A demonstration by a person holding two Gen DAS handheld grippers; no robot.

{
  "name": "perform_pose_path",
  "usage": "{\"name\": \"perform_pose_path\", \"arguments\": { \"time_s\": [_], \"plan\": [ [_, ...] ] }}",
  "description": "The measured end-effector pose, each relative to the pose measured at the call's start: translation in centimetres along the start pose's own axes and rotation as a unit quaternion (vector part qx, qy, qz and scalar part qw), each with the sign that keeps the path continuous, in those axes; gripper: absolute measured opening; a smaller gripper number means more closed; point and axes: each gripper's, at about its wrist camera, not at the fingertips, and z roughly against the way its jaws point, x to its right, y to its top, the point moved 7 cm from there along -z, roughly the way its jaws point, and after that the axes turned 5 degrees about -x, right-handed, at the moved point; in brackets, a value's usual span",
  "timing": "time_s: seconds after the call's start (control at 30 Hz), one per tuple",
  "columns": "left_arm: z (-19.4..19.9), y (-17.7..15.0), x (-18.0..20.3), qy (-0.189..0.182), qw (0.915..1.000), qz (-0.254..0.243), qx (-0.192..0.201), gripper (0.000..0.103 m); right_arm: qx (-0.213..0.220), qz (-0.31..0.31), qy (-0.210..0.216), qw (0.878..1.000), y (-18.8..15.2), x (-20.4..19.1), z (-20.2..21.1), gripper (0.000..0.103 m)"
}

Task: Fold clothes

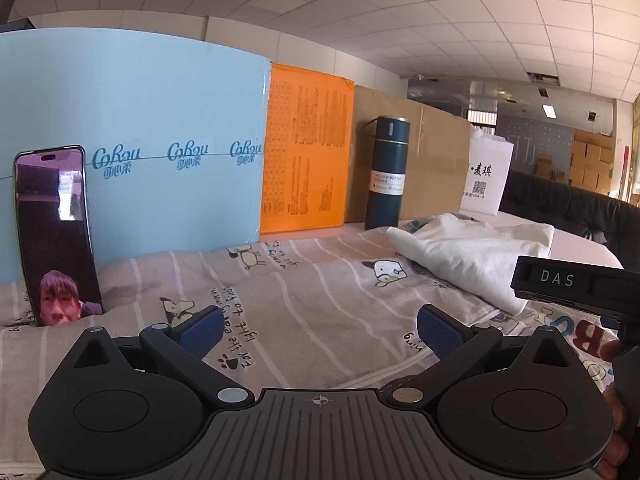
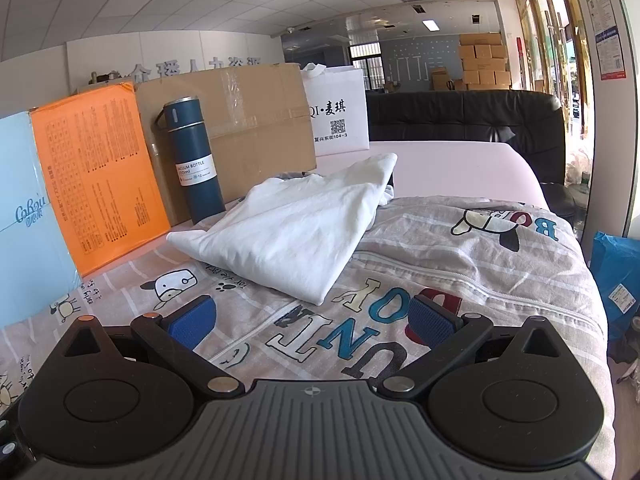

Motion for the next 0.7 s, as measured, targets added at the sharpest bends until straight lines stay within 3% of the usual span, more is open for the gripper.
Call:
{"name": "perform_pose_path", "arguments": {
  "time_s": [0.7],
  "plan": [
    [0.26, 0.08, 0.32, 0.015, 0.9998, -0.013, 0.003, 0.103, -0.010, -0.005, 0.003, 1.000, -0.04, 0.23, -0.22, 0.103]
  ]
}}
